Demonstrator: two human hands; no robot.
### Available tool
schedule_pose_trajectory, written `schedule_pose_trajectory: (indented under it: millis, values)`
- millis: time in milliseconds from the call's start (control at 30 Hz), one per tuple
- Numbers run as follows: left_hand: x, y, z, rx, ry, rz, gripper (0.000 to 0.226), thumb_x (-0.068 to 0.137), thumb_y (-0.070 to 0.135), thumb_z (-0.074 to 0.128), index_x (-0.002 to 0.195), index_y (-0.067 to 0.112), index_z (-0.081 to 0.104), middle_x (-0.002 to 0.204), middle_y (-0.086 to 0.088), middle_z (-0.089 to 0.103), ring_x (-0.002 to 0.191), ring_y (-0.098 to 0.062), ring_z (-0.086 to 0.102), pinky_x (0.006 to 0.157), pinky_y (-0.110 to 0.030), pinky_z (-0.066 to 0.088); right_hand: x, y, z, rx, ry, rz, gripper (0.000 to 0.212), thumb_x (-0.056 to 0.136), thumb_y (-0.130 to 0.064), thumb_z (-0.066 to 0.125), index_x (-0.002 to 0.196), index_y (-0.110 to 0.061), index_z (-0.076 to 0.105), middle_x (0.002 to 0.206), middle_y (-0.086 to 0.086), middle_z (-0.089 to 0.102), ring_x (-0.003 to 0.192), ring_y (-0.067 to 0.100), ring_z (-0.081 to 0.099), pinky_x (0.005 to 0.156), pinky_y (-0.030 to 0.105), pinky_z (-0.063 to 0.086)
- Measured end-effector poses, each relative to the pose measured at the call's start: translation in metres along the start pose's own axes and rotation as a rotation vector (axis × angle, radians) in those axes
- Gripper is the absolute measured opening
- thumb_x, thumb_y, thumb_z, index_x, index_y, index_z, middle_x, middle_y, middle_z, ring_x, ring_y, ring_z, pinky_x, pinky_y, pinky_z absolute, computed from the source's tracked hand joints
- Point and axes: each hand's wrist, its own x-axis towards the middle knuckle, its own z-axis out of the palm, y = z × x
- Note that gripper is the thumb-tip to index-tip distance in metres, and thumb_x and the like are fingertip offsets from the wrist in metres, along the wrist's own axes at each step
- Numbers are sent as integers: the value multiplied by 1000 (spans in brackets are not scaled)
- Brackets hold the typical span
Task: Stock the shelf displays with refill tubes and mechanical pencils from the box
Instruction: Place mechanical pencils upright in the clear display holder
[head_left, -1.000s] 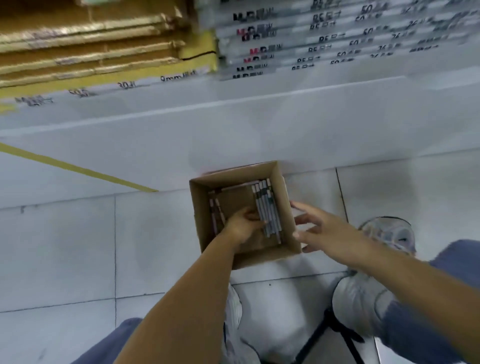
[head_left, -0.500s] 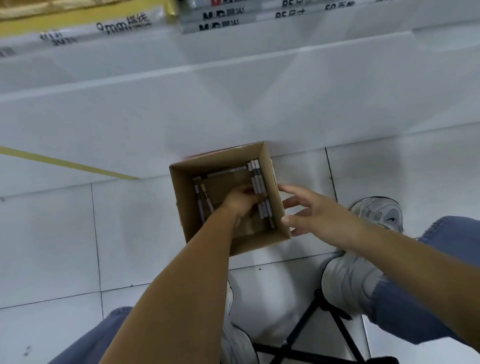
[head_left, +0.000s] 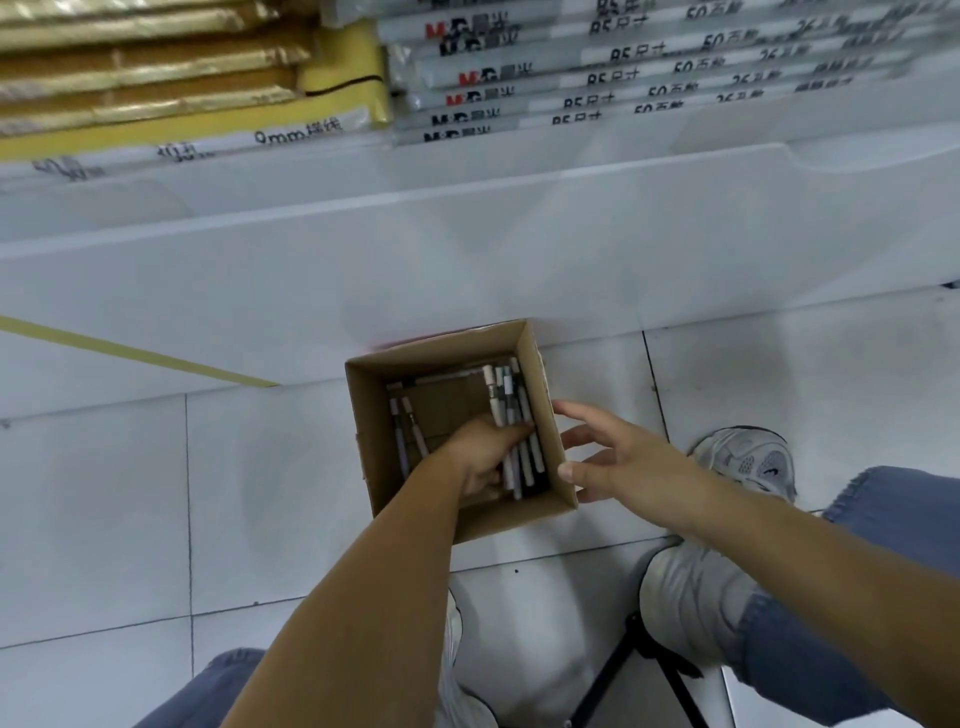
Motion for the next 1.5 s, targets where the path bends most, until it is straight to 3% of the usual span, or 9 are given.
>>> schedule_pose_trajectory:
  millis: [267,367,433,533,700,1067,1233,1367,1500]
  values:
    - [-54,18,-19,69,-24,114,17,104,17,47,113,14,61,93,-3,78,88,-17,75,71,-28,59,2,-3,0,-95,-4,25,55,89,-20,68,120,-59,47,111,-8,57,85,10,67,77,27,56]
    - [-98,29,-36,112,-17,218,13,103,24,53,108,16,61,83,-1,74,74,-14,72,71,-29,60,-4,-19,4,-460,90,17,50,89,-30,66,136,-35,47,115,-13,52,96,7,60,82,25,47]
    - [-130,40,-39,126,-35,308,17,102,29,55,107,16,64,82,-1,68,70,-12,65,69,-30,59,-12,-39,12,-632,277,-153,29,93,-32,60,122,-26,61,108,-10,55,99,12,58,81,25,42]
    - [-179,60,-28,104,-76,436,17,101,29,57,105,13,63,78,-1,63,63,-12,57,59,-26,52,-35,-84,31,-282,464,-398,18,99,-31,48,98,-29,65,87,-7,68,81,11,63,69,19,47]
    - [-269,101,7,248,-64,672,21,102,26,56,92,9,63,77,-2,66,61,-13,57,60,-25,50,-90,-159,47,269,362,-636,29,94,-20,60,116,-37,52,73,1,70,64,11,66,59,23,53]
    - [-413,181,71,410,104,989,18,103,29,52,114,20,63,88,-5,77,68,-14,71,57,-22,55,-196,-277,9,193,431,-1071,17,89,-8,63,97,-16,51,84,1,75,76,12,71,56,18,51]
    - [-429,228,83,249,170,1132,15,105,28,49,115,23,58,95,-5,78,63,-17,69,59,-31,59,-237,-346,-22,78,566,-1340,32,91,-14,64,105,-34,44,92,-4,74,84,14,70,66,22,55]
    - [-433,261,85,175,275,1281,19,103,30,52,118,19,58,77,6,73,47,-12,49,50,-29,47,-258,-388,-46,-96,717,-1511,40,92,-11,62,108,-42,42,95,-1,72,90,15,69,80,43,56]
    - [-426,277,84,46,236,1342,19,103,32,53,111,16,59,64,7,61,46,-11,41,46,-25,42,-261,-414,-63,-220,845,-1590,45,92,-11,62,114,-43,40,97,-7,71,90,9,68,78,34,58]
